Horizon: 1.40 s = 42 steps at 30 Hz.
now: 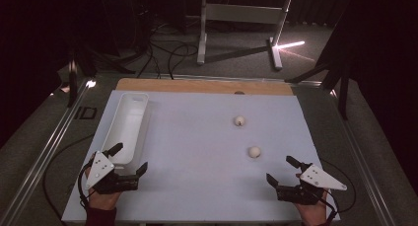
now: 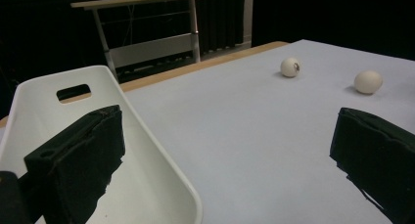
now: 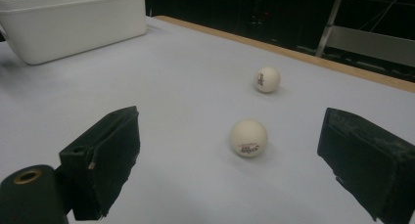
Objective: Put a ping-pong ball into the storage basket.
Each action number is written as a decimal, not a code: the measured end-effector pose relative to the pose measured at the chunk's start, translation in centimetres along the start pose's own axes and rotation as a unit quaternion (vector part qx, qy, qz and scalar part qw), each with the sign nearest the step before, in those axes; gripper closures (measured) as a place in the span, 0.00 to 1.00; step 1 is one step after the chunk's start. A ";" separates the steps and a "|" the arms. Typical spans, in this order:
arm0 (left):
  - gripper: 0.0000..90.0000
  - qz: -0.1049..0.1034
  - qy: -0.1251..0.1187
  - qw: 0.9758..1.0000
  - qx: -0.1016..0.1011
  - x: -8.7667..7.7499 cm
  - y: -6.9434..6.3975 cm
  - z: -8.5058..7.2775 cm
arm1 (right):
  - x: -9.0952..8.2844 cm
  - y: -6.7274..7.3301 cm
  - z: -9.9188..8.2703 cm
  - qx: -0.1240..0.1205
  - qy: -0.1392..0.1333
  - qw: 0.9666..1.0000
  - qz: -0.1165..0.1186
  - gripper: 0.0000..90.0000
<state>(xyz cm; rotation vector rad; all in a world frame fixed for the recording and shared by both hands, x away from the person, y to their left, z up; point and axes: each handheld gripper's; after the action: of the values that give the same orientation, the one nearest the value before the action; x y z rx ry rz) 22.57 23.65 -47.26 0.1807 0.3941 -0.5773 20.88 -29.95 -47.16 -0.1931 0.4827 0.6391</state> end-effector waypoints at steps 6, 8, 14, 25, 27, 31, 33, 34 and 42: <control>0.00 0.003 0.001 1.000 0.001 0.1 0.0 0.0 | 0.0 0.1 0.1 0.002 0.004 1.000 0.004 0.09; 0.00 0.003 0.003 1.000 0.002 0.1 0.0 0.0 | 0.1 0.1 0.2 0.004 0.009 1.000 0.003 0.09; 0.00 0.006 0.003 1.000 -0.001 0.1 -0.1 -0.2 | 0.4 0.0 0.3 0.010 0.024 1.000 0.002 0.09; 0.00 0.013 -0.001 1.000 -0.012 0.1 -0.1 -0.2 | 1.1 -0.5 1.8 0.005 0.053 0.999 0.004 0.08; 0.00 0.012 -0.001 1.000 -0.011 0.1 -0.1 -0.3 | 1.1 -0.6 2.0 0.002 0.053 0.999 0.004 0.09; 0.00 0.010 0.001 1.000 -0.009 0.2 -0.2 -0.3 | 1.4 -1.0 3.4 -0.005 0.059 0.998 0.000 0.09; 0.00 0.010 0.001 1.000 -0.009 0.2 -0.2 -0.3 | 1.5 -1.0 3.9 -0.011 0.059 0.998 0.000 0.09; 0.00 0.010 0.002 1.000 -0.008 0.3 -0.2 -0.3 | 1.6 -0.9 4.2 -0.015 0.062 0.998 0.001 0.09; 0.00 0.011 0.002 1.000 -0.007 0.2 -0.2 -0.3 | 2.4 -1.1 5.6 -0.022 0.072 0.997 -0.001 0.09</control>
<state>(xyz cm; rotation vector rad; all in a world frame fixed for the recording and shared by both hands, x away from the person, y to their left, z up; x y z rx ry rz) 22.53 23.48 -47.63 0.1735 0.3993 -0.5521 25.33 -27.71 -43.39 -0.2834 0.6071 0.6364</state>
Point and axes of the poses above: each handheld gripper's, and its own axes: x roughly forward along the jaws, z roughly out of its top, y roughly to its left, and after that the axes turned 10 degrees about y, right-handed
